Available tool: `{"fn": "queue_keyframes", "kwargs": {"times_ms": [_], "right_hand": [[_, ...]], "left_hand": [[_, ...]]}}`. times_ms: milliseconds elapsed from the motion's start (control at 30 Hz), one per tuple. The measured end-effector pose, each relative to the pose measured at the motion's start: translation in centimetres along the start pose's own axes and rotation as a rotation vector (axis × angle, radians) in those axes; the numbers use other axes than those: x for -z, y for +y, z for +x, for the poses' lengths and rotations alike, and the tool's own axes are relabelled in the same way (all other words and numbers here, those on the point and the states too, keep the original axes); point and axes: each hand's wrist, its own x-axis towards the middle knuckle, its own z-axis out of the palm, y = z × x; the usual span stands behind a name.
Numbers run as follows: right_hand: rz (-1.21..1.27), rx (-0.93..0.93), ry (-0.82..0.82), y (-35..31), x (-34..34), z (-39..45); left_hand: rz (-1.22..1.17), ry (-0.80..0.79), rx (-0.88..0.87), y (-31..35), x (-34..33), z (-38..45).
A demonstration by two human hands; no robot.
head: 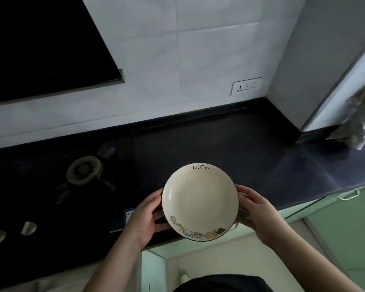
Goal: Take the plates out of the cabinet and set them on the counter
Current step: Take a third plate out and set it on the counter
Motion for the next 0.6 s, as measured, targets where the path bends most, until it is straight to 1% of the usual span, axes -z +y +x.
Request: {"fn": "queue_keyframes", "kwargs": {"times_ms": [100, 200, 333, 433, 600], "right_hand": [[0.012, -0.012, 0.025, -0.1, 0.2, 2.5], [-0.013, -0.030, 0.021, -0.7, 0.3, 5.7], [-0.090, -0.117, -0.034, -1.3, 0.0, 10.6], [-0.107, -0.138, -0.096, -1.9, -0.9, 14.1], [-0.164, -0.167, -0.159, -2.0, -2.4, 19.2]], "left_hand": [[0.005, -0.019, 0.023, 0.5, -0.8, 2.2], [-0.007, 0.007, 0.045, 1.2, -1.2, 4.6], [-0.040, 0.138, 0.093, 1.4, -1.7, 7.1], [-0.076, 0.213, 0.094, 1.6, -1.6, 8.6], [-0.068, 0.323, 0.111, 1.9, -1.4, 11.7]]}}
